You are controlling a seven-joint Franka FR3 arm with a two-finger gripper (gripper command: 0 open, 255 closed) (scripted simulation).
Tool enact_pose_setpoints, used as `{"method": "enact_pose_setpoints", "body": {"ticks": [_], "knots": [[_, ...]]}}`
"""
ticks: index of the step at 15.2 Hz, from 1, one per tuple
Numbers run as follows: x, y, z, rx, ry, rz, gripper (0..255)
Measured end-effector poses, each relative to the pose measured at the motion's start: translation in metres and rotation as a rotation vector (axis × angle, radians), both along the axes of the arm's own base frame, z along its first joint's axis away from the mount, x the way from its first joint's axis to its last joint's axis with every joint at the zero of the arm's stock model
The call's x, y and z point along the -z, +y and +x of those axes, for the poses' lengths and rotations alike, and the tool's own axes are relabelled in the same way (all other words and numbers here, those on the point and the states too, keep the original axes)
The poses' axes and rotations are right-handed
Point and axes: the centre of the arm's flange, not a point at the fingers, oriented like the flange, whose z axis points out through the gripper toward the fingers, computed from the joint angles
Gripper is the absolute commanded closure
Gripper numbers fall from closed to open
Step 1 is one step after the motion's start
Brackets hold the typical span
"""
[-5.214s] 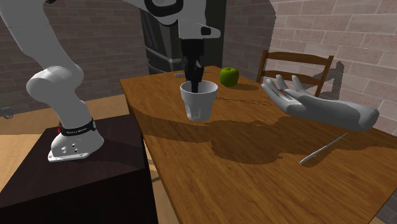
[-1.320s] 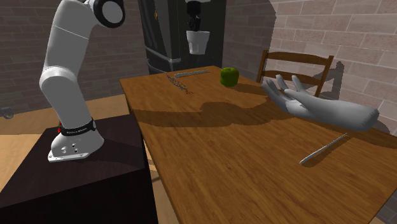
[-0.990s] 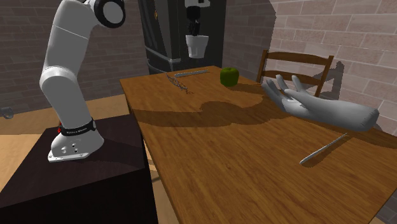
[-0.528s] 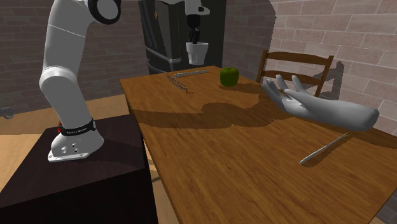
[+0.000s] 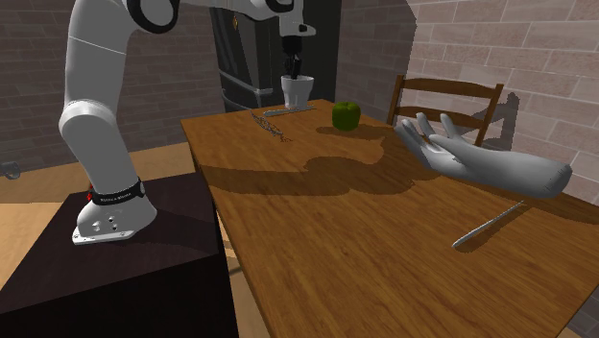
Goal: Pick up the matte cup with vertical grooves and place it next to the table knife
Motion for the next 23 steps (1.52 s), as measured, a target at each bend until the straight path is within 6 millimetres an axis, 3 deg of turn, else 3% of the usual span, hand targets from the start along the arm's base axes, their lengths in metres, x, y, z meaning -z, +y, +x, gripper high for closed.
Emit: {"method": "enact_pose_setpoints", "body": {"ticks": [13,19,20,23], "knots": [[0.067,0.0,0.001,0.0,0.0,0.0,255],[0.07,0.0,0.001,0.0,0.0,0.0,255],[0.07,0.0,0.0,0.0,-0.001,0.0,0],[0.07,0.0,0.0,0.0,-0.001,0.0,0]]}}
